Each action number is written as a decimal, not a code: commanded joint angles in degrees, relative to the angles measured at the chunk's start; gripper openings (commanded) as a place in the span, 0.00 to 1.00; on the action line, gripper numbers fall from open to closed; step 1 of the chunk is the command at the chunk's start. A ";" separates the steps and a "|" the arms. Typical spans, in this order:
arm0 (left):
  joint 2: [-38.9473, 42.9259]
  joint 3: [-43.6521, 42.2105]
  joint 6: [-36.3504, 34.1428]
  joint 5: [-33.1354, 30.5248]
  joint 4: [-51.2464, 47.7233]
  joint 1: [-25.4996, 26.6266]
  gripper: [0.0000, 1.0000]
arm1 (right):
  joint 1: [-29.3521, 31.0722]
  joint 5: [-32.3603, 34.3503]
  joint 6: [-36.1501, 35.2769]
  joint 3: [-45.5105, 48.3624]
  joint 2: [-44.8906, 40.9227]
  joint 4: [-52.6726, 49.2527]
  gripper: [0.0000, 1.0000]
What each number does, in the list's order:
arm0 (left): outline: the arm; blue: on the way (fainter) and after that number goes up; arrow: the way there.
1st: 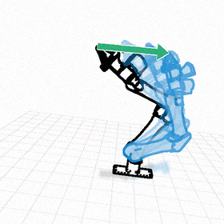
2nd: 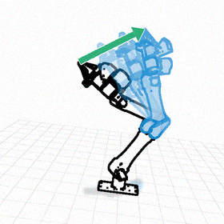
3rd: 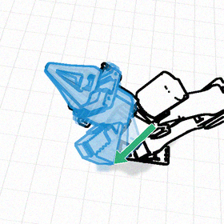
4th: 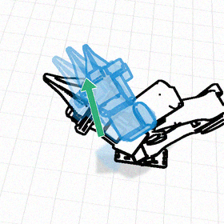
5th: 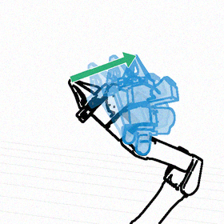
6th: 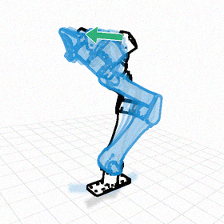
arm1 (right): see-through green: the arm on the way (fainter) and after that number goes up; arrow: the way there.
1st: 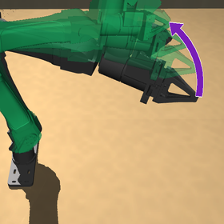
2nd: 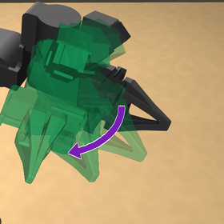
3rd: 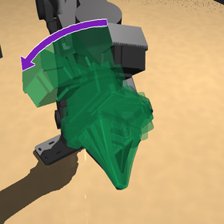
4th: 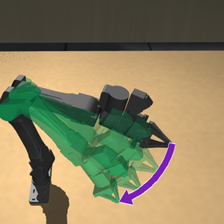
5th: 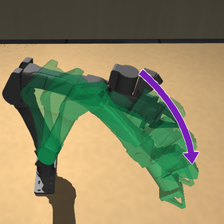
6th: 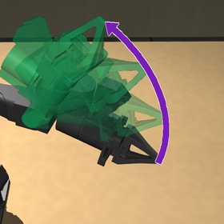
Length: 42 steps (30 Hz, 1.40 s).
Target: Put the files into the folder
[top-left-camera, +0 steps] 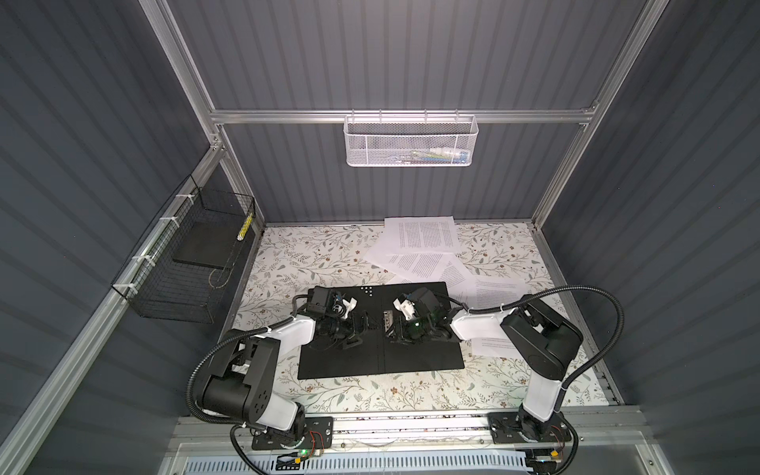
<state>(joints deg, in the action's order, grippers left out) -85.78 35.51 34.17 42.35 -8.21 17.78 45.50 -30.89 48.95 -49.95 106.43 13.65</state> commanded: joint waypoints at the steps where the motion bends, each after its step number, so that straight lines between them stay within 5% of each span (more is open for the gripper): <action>1: -3.46 -3.75 0.00 -8.71 -6.15 0.06 1.00 | 0.30 -0.71 0.34 -0.79 0.77 0.59 0.23; 32: -3.35 -3.73 -1.76 -11.76 -9.00 0.06 1.00 | -1.28 -0.13 3.50 2.39 2.55 4.13 0.00; 42: -4.00 -3.49 -1.49 -13.10 -10.78 0.06 1.00 | -3.73 1.29 4.05 5.57 2.55 1.74 0.00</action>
<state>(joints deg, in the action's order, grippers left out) -85.54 35.64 33.91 41.01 -8.71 18.06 43.77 -32.67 52.71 -46.11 107.55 20.86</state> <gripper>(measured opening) 0.996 0.047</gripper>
